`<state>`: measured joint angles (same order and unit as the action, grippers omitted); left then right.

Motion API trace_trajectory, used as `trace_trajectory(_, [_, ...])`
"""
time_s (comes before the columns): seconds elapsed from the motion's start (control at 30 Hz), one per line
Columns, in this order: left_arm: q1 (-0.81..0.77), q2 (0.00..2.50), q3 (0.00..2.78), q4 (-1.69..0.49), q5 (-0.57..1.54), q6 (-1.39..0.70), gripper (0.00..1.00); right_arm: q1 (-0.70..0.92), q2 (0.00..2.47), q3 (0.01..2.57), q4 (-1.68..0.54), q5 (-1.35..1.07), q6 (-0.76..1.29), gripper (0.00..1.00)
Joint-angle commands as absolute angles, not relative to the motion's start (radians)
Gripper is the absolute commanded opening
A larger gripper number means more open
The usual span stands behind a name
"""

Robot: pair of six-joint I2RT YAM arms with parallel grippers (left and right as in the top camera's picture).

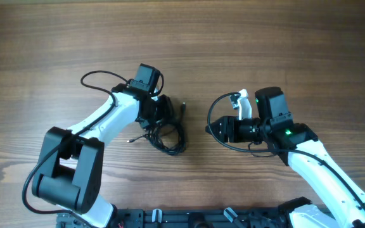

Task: Untangle cables

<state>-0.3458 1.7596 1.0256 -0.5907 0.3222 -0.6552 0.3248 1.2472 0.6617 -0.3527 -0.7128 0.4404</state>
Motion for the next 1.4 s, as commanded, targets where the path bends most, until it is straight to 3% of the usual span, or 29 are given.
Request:
trace_trajectory(0.0, [-0.31, 1.693, 1.042, -0.538, 0.396, -0.803, 0.6, 0.329, 1.261, 0.659, -0.327, -0.696, 0.447, 0.52])
trace_trajectory(0.07, [-0.303, 1.659, 1.042, -0.523, 0.393, -0.914, 0.6, 0.329, 1.261, 0.659, -0.318, -0.696, 0.448, 0.52])
trace_trajectory(0.13, [-0.306, 1.654, 1.042, -0.542, 0.385, -0.954, 0.48, 0.329, 1.261, 0.659, -0.31, -0.697, 0.449, 0.52])
trace_trajectory(0.2, [-0.322, 1.667, 1.042, -0.625, 0.282, -1.026, 0.44, 0.332, 1.261, 0.659, -0.292, -0.696, 0.447, 0.51])
trace_trajectory(0.4, [-0.39, 1.738, 1.041, -0.702, 0.148, -1.098, 0.58, 0.411, 1.261, 0.659, -0.213, -0.649, 0.449, 0.51])
trace_trajectory(0.53, [-0.391, 1.786, 1.041, -0.673, 0.144, -1.113, 0.56, 0.456, 1.262, 0.659, -0.225, -0.594, 0.448, 0.51])
trace_trajectory(0.67, [-0.391, 1.833, 1.041, -0.665, 0.155, -1.112, 0.55, 0.533, 1.265, 0.659, -0.224, -0.477, 0.501, 0.43])
trace_trajectory(0.87, [-0.391, 1.85, 1.04, -0.655, 0.155, -1.111, 0.27, 0.643, 1.3, 0.659, -0.21, -0.276, 0.586, 0.42])
trace_trajectory(0.97, [-0.391, 1.85, 1.04, -0.642, 0.155, -1.108, 0.41, 0.655, 1.338, 0.659, -0.191, -0.273, 0.585, 0.42])
trace_trajectory(1.13, [-0.391, 1.852, 1.013, -0.637, 0.154, -1.108, 0.45, 0.655, 1.42, 0.659, -0.178, -0.283, 0.635, 0.43])
trace_trajectory(1.17, [-0.391, 1.853, 1.003, -0.631, 0.154, -1.108, 0.43, 0.655, 1.429, 0.659, -0.168, -0.29, 0.636, 0.43])
trace_trajectory(1.3, [-0.391, 1.854, 0.978, -0.583, 0.155, -1.107, 0.04, 0.655, 1.434, 0.659, -0.15, -0.296, 0.656, 0.43])
trace_trajectory(1.37, [-0.379, 1.853, 0.978, -0.506, 0.155, -1.107, 0.04, 0.655, 1.434, 0.659, -0.144, -0.295, 0.655, 0.46])
